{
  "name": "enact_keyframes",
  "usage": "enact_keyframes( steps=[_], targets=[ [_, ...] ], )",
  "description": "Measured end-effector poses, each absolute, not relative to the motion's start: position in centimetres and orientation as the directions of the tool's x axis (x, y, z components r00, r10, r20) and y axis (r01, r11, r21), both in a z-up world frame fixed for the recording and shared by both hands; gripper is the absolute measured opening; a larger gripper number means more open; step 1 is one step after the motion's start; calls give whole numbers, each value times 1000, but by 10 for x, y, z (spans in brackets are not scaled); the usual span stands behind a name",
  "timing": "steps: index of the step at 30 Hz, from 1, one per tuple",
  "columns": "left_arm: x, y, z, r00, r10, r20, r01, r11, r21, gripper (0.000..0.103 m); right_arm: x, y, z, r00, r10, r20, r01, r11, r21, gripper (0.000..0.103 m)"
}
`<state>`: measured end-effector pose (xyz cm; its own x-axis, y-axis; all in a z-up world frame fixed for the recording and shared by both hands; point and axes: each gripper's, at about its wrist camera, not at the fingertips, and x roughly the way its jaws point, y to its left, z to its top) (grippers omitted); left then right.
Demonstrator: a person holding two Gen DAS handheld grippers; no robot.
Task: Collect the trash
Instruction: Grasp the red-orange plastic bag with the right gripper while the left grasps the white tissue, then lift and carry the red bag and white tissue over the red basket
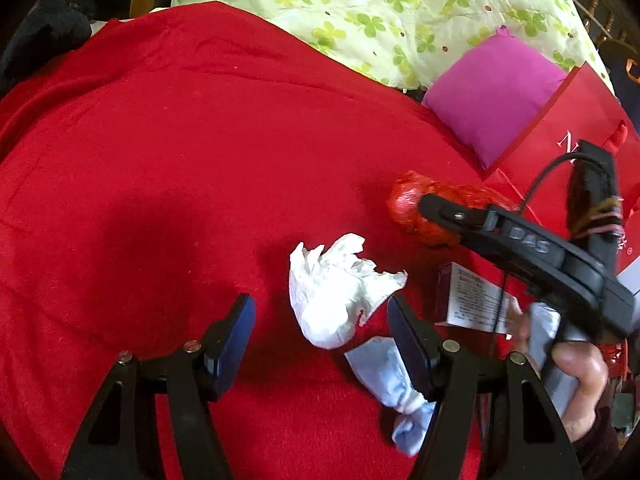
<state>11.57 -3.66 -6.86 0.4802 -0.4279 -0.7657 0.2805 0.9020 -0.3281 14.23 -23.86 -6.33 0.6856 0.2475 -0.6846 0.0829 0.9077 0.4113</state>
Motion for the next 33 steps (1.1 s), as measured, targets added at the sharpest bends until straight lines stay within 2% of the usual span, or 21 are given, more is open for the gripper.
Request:
enact_keyframes(
  steps=[1,5,8,16,33],
  targets=[
    [116,-38,-70,482,-424,-767,285,903,-321,65,141,-239,-62,686,249,-683,84,906,414,55],
    [116,-40,-72,479,-423,-769,306,902,-305,38,133,-239,-58,696,253,-672,78,904,421,55],
    [115,-36,-71,483,-437,-759,306,896,-321,31,124,-239,-50,708,257,-658,68,903,425,55],
    [103,-26,-50,567,-418,-710,315,906,-283,29,88,-233,-24,747,261,-612,24,909,417,55],
    [53,-40,6,740,-221,-635,267,963,-24,29,18,-243,35,838,235,-492,-67,940,335,55]
  ],
)
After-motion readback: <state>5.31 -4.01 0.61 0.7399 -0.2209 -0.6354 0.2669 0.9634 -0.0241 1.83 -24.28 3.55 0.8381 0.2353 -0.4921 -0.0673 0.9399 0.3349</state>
